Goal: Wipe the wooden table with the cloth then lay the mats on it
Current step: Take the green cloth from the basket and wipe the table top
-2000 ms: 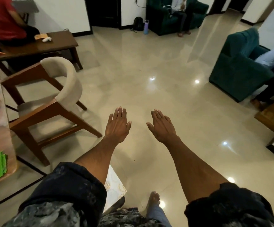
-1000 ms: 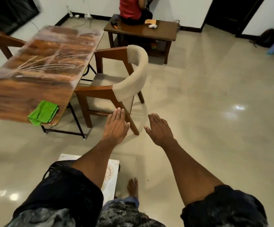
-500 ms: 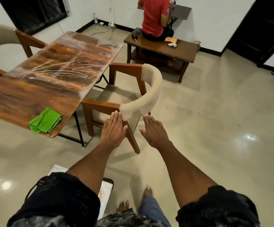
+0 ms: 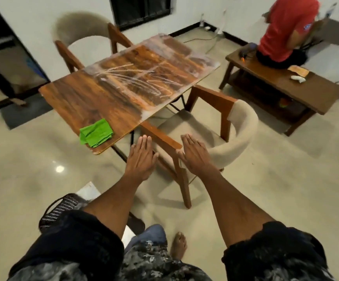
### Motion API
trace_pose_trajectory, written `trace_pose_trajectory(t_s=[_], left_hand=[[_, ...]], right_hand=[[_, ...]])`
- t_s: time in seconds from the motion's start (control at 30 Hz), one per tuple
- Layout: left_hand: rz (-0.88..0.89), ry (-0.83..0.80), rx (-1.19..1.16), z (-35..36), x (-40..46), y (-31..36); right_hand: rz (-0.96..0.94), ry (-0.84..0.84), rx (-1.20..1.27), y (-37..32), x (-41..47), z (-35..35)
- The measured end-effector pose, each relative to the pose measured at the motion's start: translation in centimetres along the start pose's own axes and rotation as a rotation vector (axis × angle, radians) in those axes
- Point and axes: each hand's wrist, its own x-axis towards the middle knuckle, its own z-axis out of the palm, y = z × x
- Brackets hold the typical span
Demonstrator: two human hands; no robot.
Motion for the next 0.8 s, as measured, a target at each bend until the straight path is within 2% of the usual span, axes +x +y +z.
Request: trace_pose_trajectory(t_s=[0.2,0.43,0.67,0.8], left_hand=[[-0.215,-0.025,-0.027,0.0,1.4,-4.9],[-0.358,0.022,-0.051,-1.7,6.4,-8.8],[-0.390,0.057,-0.078,-4.5,11.6,-12.5],[-0.410,0.048,-0.086,-4.2,13.5,-13.9]], right_hand=[[-0.185,-0.063,-0.049,-3.1,7.0,1.7],[-0.321,-0.134,-0.114,-5.6,15.5,1.4],[-0.351,-0.103,-0.105,-7.9,22.7,-1.2],[-0.367,-0.146,-0.138,-8.2,25.0,-0.6]])
